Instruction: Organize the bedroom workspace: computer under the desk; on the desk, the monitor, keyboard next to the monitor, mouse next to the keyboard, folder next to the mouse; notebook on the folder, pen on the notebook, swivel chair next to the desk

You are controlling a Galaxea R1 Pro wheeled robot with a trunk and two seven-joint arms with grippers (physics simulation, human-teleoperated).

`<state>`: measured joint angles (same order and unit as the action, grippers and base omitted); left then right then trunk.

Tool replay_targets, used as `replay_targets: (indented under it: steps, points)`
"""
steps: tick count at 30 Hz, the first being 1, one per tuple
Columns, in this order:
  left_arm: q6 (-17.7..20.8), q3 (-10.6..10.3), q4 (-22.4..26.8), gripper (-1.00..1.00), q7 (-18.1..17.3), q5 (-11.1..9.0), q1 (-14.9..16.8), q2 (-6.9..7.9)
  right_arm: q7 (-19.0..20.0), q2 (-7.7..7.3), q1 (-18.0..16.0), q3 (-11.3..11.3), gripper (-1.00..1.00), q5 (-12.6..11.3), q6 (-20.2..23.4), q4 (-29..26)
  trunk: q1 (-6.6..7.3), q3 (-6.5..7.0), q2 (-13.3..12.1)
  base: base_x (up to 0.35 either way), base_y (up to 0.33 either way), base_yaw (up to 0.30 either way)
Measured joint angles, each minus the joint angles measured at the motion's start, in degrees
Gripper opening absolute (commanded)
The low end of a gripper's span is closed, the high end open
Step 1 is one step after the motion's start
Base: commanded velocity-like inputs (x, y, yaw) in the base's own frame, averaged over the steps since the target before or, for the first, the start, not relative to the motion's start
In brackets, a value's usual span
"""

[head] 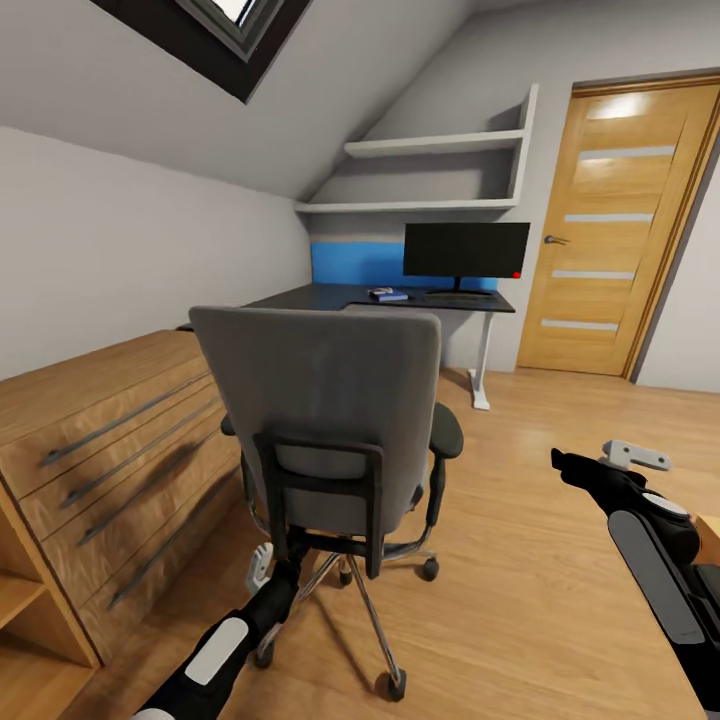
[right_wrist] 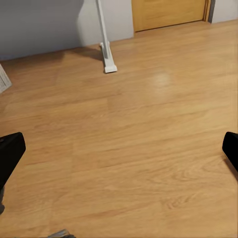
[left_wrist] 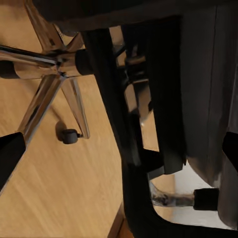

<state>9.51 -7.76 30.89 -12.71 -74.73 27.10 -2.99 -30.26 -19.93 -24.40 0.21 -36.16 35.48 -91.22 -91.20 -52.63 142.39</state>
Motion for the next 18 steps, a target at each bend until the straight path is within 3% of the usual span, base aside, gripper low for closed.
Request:
replay_targets:
  steps: [7,18]
  points:
    - [-0.1,-0.1,-0.2,1.0,0.0,0.2,-0.1,-0.68,0.0,0.0,0.0,0.0,1.0,0.0,0.0,0.0,-0.02,0.0,0.0,0.255,-0.094,0.0]
    - [-0.4,-0.2,-0.3,1.0,0.0,0.3,-0.1,-1.31,-0.1,0.0,0.0,0.0,1.0,0.0,0.0,0.0,-0.03,0.0,0.0,0.026,-0.012,0.0]
